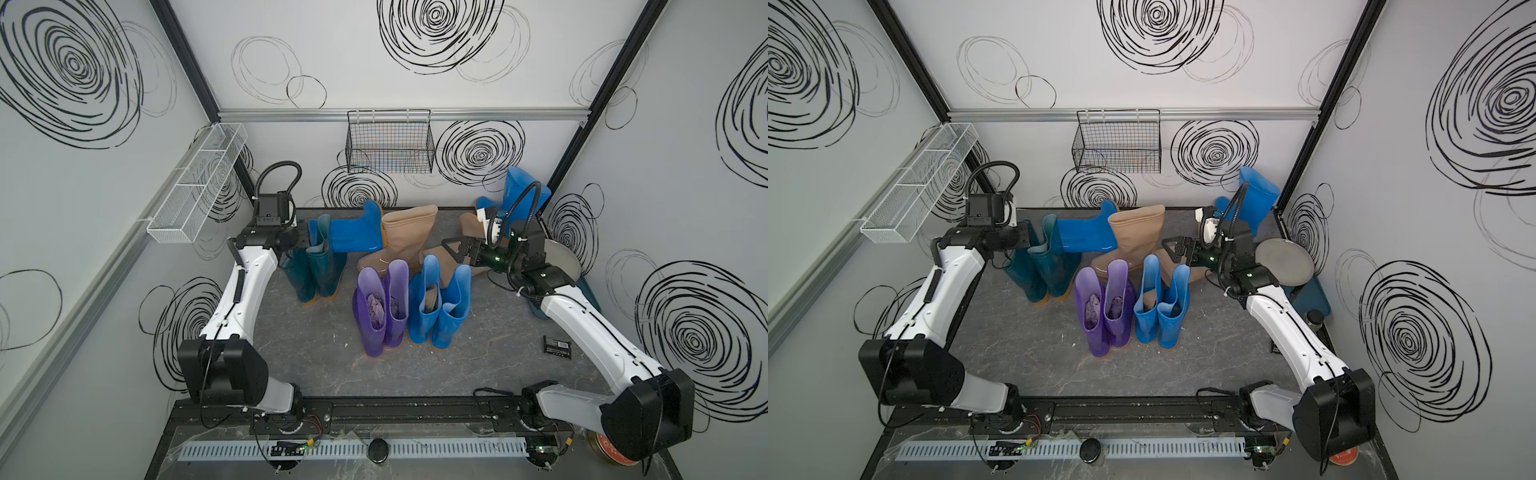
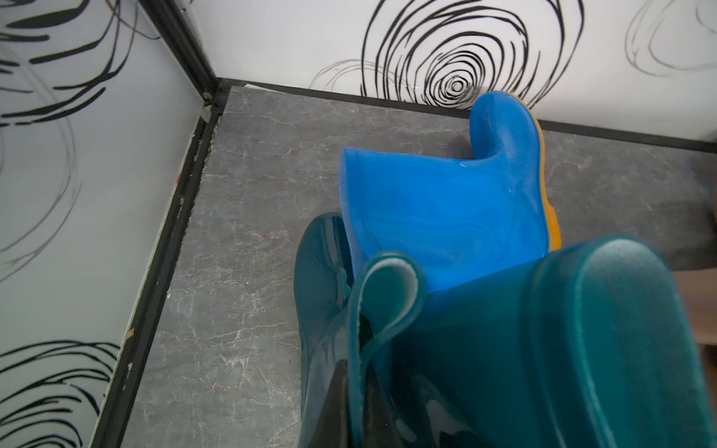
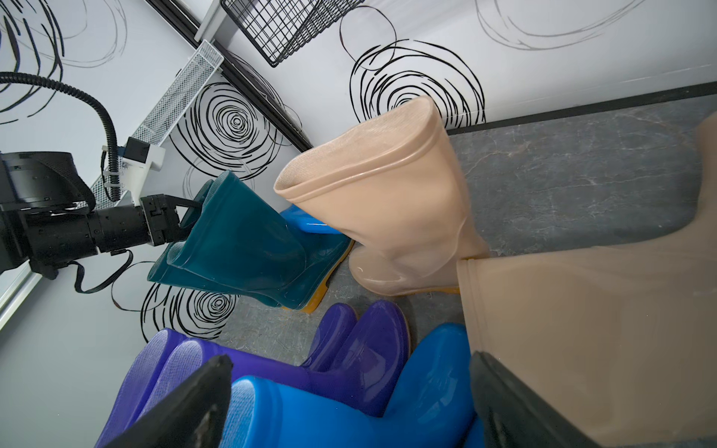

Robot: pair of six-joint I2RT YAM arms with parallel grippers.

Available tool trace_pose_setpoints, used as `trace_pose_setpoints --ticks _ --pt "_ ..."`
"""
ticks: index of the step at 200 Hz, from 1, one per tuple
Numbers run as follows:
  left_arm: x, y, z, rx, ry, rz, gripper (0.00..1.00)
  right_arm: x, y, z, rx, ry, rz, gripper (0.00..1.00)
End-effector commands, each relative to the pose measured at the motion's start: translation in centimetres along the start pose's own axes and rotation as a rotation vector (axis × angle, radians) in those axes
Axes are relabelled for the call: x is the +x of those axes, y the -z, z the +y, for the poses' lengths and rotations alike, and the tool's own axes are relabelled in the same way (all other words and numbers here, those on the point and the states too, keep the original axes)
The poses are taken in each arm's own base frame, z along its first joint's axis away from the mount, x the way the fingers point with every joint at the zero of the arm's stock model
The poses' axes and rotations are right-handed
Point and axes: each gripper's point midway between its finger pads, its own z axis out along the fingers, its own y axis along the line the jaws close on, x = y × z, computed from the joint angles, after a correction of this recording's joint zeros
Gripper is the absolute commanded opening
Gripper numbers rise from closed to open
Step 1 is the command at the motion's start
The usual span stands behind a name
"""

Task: Match and arrange rain boots in pairs
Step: Pair a pair of rain boots at the center of the board, then pick up the rain boot at the center of the board.

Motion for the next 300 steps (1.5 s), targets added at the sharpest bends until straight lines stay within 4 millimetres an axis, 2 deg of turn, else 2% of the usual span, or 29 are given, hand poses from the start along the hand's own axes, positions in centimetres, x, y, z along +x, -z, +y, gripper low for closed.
trace_pose_setpoints --ticks 1,29,49,63,77,83,103,118,127,137,149,177,217,238,257,300 --pt "-2.2 0.3 -1.1 0.076 -0.1 -0.059 0.0 -1.3 0.3 1.0 -0.017 0.029 -0.021 0.98" --pt "-1.8 -1.0 -2.0 0.109 -0.171 -0.048 0.0 -1.5 0.3 1.1 -0.019 0.031 -0.021 0.98" --pt "-1.4 -2.0 -1.7 0.073 -0.193 -0.037 0.0 -1.6 0.4 1.1 -0.016 0.036 -0.023 0.98" --pt "-1.6 -1.8 -1.7 0.075 -0.187 -0.039 0.19 -1.6 0.5 1.2 -0.014 0.038 -0.024 0.98" --pt "-2.4 -0.8 -2.0 0.083 -0.17 -0.08 0.54 -1.6 0.5 1.1 -0.011 0.039 -0.024 0.98" --pt "-3.0 -0.2 -1.9 0.077 -0.158 -0.105 0.65 -1.7 0.4 1.1 -0.01 0.04 -0.025 0.98" --pt "-5.4 2.5 -1.5 0.05 -0.117 -0.212 0.82 -1.6 0.3 1.1 -0.012 0.039 -0.022 0.99" --pt "-7.2 4.6 -0.7 0.026 -0.082 -0.295 0.9 -1.6 0.2 1.0 -0.01 0.039 -0.017 0.98" --pt "-8.2 5.5 0.0 0.003 -0.053 -0.334 0.99 -1.6 0.1 0.9 -0.009 0.039 -0.016 0.98" --pt "-9.0 5.9 1.0 -0.01 -0.016 -0.359 0.99 -1.7 0.1 1.0 -0.01 0.044 -0.019 0.98" --pt "-9.5 5.5 2.1 -0.016 0.029 -0.364 0.99 -1.8 0.0 1.0 -0.011 0.046 -0.019 0.99" --pt "-9.6 2.5 2.8 0.064 0.113 -0.351 0.99 -2.1 -0.1 1.1 -0.013 0.055 -0.016 0.99" --pt "-10.1 -1.3 4.0 0.082 0.16 -0.342 0.99 -2.2 -0.2 0.9 0.002 0.068 -0.003 0.99" --pt "-10.4 -3.6 4.0 0.119 0.178 -0.316 0.99 -1.7 -0.6 0.4 0.013 0.056 0.013 0.99" --pt "-10.3 -6.6 3.6 0.19 0.206 -0.273 0.99 -1.3 -1.2 -0.1 0.014 0.032 0.027 0.99" --pt "-8.7 -12.2 3.1 0.278 0.25 -0.18 0.99 -1.3 -2.2 -0.5 0.023 0.009 0.049 0.99"
